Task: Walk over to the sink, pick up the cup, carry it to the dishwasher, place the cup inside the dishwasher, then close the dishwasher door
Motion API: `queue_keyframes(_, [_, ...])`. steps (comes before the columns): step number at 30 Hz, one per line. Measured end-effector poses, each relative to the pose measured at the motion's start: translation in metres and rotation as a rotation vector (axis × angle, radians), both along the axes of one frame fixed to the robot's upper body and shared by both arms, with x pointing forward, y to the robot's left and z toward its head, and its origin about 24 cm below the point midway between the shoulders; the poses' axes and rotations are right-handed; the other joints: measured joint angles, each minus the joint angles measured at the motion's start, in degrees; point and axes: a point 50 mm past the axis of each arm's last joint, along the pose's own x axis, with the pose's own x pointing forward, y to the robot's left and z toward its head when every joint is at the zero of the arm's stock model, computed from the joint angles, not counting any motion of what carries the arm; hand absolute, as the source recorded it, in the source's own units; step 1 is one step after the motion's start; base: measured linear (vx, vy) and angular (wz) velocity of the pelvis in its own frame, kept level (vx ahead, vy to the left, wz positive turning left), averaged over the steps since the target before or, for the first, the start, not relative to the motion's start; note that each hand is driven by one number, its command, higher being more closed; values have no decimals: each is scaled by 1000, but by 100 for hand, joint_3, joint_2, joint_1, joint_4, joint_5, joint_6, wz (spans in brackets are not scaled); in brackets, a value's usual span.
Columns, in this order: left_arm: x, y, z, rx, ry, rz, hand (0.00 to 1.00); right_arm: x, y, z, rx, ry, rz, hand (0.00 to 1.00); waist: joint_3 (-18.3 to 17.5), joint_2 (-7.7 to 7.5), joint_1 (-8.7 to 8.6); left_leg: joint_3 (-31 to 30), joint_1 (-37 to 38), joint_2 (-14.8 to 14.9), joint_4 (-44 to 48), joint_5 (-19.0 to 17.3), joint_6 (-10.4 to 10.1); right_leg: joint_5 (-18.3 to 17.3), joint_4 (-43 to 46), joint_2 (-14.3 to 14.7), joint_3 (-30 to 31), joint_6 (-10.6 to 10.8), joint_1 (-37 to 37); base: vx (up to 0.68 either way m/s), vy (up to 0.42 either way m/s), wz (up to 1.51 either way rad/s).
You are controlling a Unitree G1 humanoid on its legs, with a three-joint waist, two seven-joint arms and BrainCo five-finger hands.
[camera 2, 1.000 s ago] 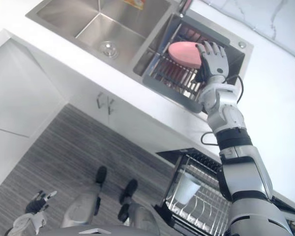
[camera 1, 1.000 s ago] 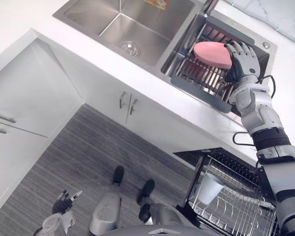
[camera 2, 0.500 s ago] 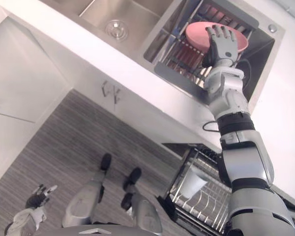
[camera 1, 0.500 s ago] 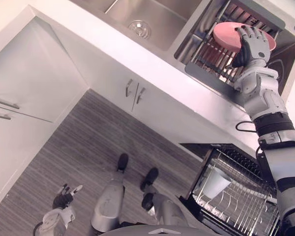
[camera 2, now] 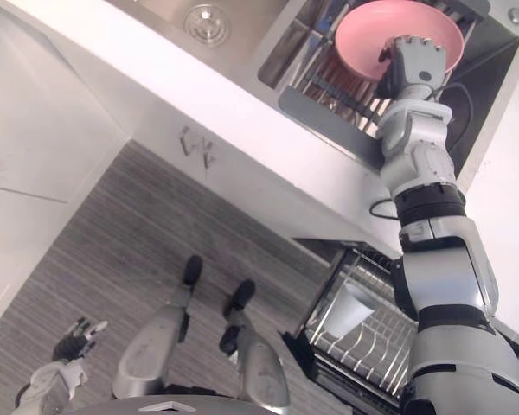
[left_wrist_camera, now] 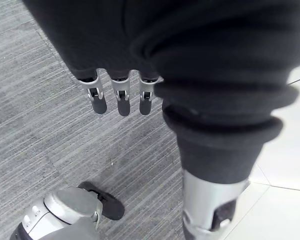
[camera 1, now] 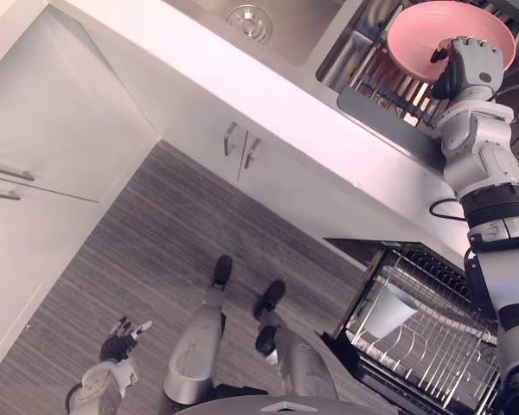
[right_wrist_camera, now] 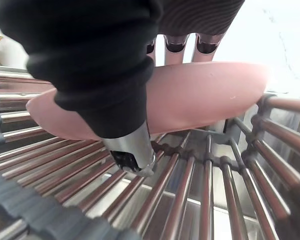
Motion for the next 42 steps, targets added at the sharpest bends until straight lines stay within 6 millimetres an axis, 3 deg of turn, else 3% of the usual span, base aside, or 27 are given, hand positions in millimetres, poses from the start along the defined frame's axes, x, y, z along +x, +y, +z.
queue_keyframes(18, [1,1,1,18,-28,2,0,-11,15,21,-110,-244,71,100,-1,3,-105,85,139,11,-17,-2,-4,-4,15,4,82,-7,89,28,9,-2])
queue_keyframes(21, [-1,2,0,20,-23,6,0,-21,12,34,-143,-313,73,100,-7,2,-109,143,216,23,-36,-9,-10,2,12,12,135,-13,137,22,18,-8])
queue_keyframes(26, [-7,2,-5,16,7,15,0,-26,8,38,-113,-352,76,100,-77,-3,-207,211,376,48,-137,-6,-7,13,-31,40,198,-19,238,28,13,-7])
queue_keyframes(31, [-10,-1,-8,21,7,9,0,-35,-13,15,31,-344,69,100,-312,-12,-236,387,565,63,-143,-65,-17,63,-215,85,323,-20,459,61,5,-9])
queue_keyframes(33, [-14,-6,-12,21,31,-14,0,-45,-22,4,99,-361,79,100,-553,-26,-348,492,578,66,-143,-107,-6,66,-240,88,389,-15,452,50,20,-22])
queue_keyframes(37, [-26,-18,-22,47,111,-107,0,-71,-32,-32,251,-413,107,100,-923,-114,-728,989,911,94,-144,-305,35,62,-187,85,889,18,541,69,35,-67])
queue_keyframes(40, [-40,-23,-31,59,194,-156,0,-99,-34,-75,348,-392,97,100,-1285,-269,-1178,1636,1166,140,-143,-521,50,91,-95,118,1555,88,449,58,35,-115])
queue_keyframes(42, [-48,-21,-35,66,234,-161,0,-115,-30,-98,403,-368,94,100,-1414,-343,-1408,2109,1288,201,-50,-659,87,-133,71,106,1729,155,342,33,30,-135])
